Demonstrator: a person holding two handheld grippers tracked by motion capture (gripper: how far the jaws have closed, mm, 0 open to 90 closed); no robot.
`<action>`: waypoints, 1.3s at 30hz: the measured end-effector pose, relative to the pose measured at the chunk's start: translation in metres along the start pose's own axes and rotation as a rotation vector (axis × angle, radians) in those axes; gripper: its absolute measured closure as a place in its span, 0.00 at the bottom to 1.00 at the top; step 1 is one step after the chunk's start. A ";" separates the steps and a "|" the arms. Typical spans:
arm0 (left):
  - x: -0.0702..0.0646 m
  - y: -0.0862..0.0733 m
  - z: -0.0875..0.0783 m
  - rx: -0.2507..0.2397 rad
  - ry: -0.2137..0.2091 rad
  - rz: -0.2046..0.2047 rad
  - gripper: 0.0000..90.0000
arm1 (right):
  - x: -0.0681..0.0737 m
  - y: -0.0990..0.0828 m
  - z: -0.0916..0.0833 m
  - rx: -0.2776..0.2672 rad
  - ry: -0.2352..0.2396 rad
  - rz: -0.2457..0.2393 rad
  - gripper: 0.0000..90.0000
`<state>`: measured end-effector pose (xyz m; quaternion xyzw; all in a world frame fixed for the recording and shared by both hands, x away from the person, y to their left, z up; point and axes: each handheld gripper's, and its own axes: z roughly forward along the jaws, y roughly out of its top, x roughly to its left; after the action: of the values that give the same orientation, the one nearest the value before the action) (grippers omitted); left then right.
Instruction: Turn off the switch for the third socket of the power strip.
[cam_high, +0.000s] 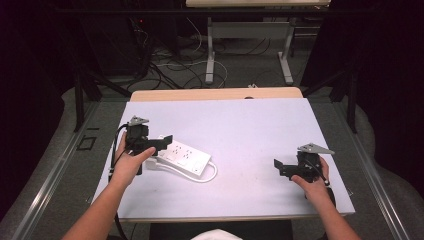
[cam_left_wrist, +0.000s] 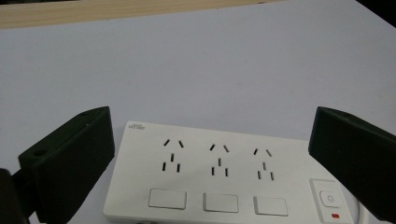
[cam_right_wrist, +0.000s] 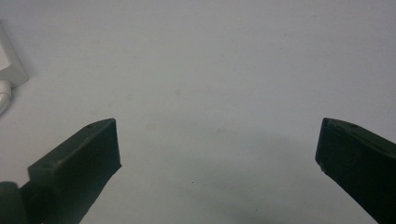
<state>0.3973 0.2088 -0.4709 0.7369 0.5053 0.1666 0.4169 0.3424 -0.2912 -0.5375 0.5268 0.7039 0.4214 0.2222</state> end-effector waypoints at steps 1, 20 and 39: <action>-0.001 -0.001 -0.001 -0.002 0.001 0.000 0.00 | 0.000 0.000 0.000 0.001 0.000 -0.001 0.00; -0.004 -0.021 -0.025 -0.049 -0.012 0.030 0.01 | 0.001 0.000 0.000 0.002 0.000 0.006 0.00; 0.010 -0.058 -0.032 -0.075 -0.026 -0.033 0.00 | 0.000 0.000 0.000 0.005 -0.002 0.009 0.00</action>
<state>0.3455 0.2403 -0.4990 0.7144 0.5054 0.1692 0.4534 0.3421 -0.2912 -0.5378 0.5311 0.7024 0.4199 0.2198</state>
